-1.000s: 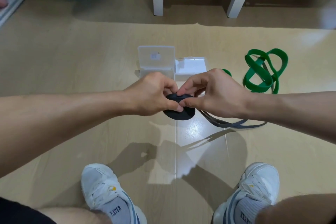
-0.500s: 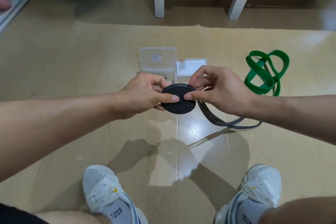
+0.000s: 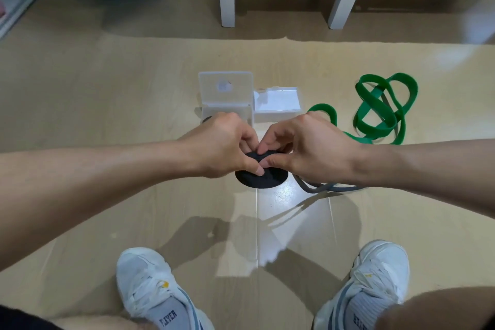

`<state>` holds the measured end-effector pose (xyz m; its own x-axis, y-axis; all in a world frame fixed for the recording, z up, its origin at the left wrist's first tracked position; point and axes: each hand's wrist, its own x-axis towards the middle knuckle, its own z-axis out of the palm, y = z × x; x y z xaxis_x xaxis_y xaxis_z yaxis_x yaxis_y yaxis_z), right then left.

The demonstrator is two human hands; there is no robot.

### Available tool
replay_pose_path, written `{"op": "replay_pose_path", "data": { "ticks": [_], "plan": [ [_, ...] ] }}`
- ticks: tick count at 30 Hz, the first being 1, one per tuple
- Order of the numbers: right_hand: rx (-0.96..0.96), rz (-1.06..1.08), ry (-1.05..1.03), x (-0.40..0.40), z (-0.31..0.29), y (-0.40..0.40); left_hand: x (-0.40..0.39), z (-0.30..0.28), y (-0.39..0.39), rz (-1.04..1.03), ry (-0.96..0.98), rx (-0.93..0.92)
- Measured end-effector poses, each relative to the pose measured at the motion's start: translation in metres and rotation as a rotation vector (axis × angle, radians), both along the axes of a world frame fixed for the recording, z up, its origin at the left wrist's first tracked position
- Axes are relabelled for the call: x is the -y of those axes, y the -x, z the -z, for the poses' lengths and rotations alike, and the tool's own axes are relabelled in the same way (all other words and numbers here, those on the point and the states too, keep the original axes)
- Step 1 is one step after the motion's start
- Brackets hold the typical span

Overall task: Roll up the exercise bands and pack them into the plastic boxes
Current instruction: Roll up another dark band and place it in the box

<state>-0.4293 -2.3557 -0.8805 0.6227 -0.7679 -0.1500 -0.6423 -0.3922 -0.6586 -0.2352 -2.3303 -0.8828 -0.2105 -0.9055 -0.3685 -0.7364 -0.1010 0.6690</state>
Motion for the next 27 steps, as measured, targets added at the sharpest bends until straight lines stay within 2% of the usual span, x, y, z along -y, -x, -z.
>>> {"op": "replay_pose_path", "data": {
  "ticks": [10, 14, 16, 23, 27],
  "plan": [
    [0.368, 0.208, -0.219, 0.013, 0.002, 0.008, 0.005, 0.004, -0.024, -0.219, -0.136, -0.405],
    [0.411, 0.266, -0.257, 0.014, 0.004, 0.007, 0.003, 0.006, -0.031, -0.246, -0.16, -0.493],
    [0.393, 0.258, -0.256, 0.013, 0.002, 0.007, 0.002, 0.008, -0.031, -0.211, -0.161, -0.462],
    [0.148, 0.11, -0.09, 0.002, -0.004, 0.001, 0.002, 0.003, -0.01, 0.006, 0.012, -0.113],
    [0.111, 0.083, -0.022, 0.0, -0.005, -0.001, 0.007, 0.0, -0.007, -0.017, 0.023, -0.092]
  ]
}}
